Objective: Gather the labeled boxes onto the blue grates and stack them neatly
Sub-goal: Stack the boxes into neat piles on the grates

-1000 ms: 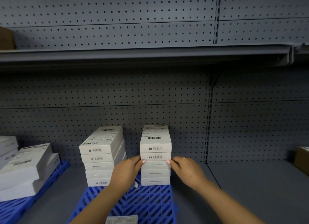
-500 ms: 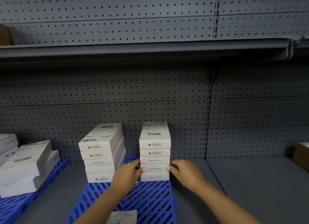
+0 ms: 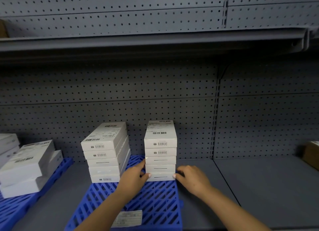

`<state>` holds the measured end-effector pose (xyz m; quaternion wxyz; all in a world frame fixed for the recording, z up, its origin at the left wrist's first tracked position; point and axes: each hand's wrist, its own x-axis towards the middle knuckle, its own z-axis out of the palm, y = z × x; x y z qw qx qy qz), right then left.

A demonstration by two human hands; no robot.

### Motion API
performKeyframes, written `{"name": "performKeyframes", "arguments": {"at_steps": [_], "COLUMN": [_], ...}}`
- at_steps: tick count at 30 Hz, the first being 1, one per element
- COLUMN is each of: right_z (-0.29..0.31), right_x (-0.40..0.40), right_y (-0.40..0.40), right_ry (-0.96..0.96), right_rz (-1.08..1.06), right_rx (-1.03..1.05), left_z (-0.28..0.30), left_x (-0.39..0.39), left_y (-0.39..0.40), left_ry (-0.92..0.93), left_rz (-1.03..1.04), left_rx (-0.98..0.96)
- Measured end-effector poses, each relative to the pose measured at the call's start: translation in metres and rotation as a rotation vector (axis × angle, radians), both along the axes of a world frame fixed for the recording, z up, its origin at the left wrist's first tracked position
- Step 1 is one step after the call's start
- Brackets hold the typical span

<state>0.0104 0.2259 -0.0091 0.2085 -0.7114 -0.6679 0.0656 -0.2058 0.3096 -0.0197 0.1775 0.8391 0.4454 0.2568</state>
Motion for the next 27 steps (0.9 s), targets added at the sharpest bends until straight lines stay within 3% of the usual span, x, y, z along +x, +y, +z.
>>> {"name": "performKeyframes", "arguments": {"at_steps": [9, 23, 27], "right_z": [0.0, 0.0, 0.003], "right_x": [0.0, 0.003, 0.011], "right_y": [0.004, 0.014, 0.016], "right_ry": [0.031, -0.035, 0.096], "right_rz": [-0.011, 0.016, 0.024], "right_rx": [0.002, -0.007, -0.019], "left_z": [-0.002, 0.002, 0.004], "left_x": [0.0, 0.001, -0.001], "left_y": [0.004, 0.007, 0.007], "left_ry": [-0.167, -0.173, -0.119], "left_rz": [-0.061, -0.036, -0.012], "left_rx": [-0.083, -0.126, -0.118]}}
